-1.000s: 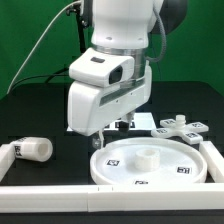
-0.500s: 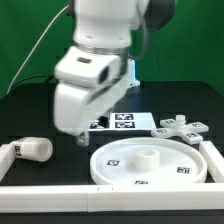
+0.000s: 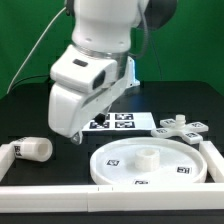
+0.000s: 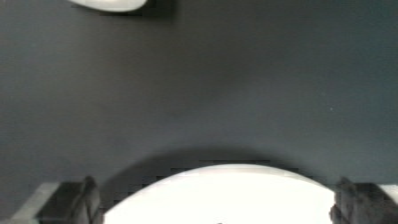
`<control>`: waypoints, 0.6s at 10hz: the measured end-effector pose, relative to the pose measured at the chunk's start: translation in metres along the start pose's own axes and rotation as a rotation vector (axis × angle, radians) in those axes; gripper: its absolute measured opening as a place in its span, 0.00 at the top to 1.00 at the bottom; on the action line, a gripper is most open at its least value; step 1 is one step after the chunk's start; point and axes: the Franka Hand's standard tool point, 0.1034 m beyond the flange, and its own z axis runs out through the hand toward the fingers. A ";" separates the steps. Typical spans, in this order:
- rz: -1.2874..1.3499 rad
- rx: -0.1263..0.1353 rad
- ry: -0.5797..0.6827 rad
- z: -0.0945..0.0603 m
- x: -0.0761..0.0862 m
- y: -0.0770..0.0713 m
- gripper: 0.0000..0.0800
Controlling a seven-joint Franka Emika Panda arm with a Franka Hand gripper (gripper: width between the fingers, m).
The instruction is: Assemble round table
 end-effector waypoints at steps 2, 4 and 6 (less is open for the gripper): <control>0.019 0.001 -0.053 -0.003 -0.004 0.016 0.19; 0.106 -0.024 -0.123 -0.006 -0.019 0.027 0.19; 0.079 0.045 -0.212 -0.005 -0.037 0.030 0.19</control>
Offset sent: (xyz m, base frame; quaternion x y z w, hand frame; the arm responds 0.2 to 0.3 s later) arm 0.0095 -0.0485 0.0198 -0.0887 -0.1544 0.1225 0.9764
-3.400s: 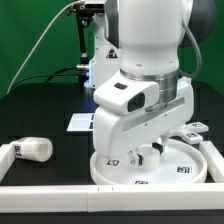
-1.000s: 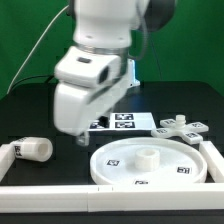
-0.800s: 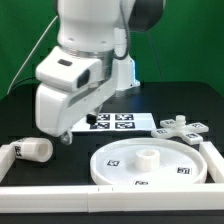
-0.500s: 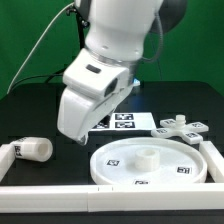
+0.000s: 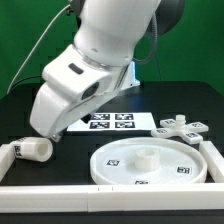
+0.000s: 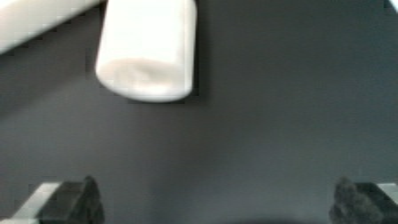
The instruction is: Assemble round table
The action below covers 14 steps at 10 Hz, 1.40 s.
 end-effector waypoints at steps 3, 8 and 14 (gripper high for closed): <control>-0.008 -0.001 -0.024 0.000 0.008 -0.001 0.19; 0.077 -0.019 0.014 0.033 -0.045 0.036 0.19; 0.179 -0.028 0.008 0.033 -0.031 0.031 0.19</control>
Offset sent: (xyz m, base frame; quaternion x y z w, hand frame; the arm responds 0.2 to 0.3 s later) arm 0.0000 0.0000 0.0000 0.0000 0.0000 0.0000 1.0000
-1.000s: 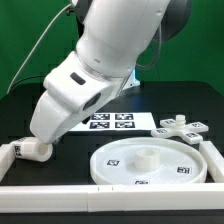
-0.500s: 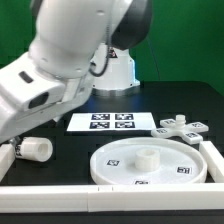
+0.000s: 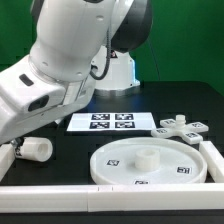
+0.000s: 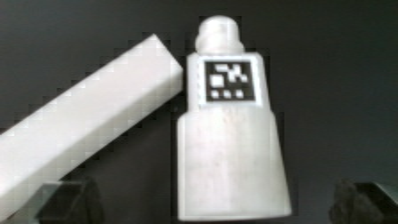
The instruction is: Assemble round table
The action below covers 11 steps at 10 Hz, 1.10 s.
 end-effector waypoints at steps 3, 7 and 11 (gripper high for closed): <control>0.013 0.037 -0.094 0.010 0.001 -0.009 0.19; 0.001 0.079 -0.218 0.013 0.014 -0.020 0.19; 0.005 0.069 -0.207 0.026 0.012 -0.016 0.19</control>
Offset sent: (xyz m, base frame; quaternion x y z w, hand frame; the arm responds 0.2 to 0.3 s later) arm 0.0004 -0.0054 0.0018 -0.0017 -0.1875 0.0288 0.9818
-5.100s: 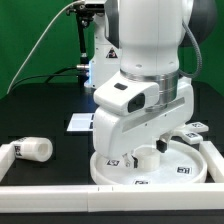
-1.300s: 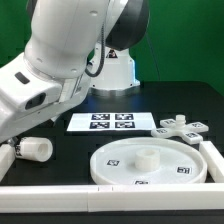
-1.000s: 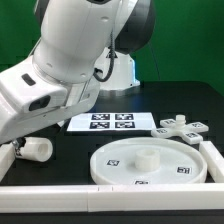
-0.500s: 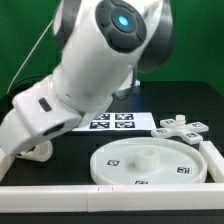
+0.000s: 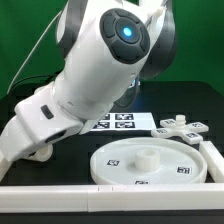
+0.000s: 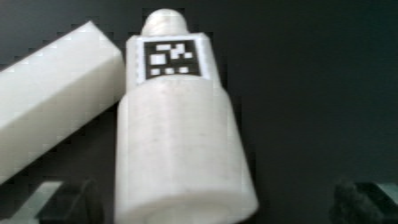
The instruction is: Assemble round table
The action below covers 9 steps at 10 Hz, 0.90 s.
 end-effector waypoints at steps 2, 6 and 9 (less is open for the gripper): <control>-0.024 -0.002 0.017 0.011 -0.004 0.005 0.19; -0.028 -0.003 0.016 0.010 -0.002 0.004 0.50; 0.007 -0.001 0.008 0.004 0.002 -0.004 0.50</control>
Offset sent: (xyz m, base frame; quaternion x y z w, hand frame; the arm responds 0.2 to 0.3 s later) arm 0.0000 0.0000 0.0000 0.0000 0.0000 0.0000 1.0000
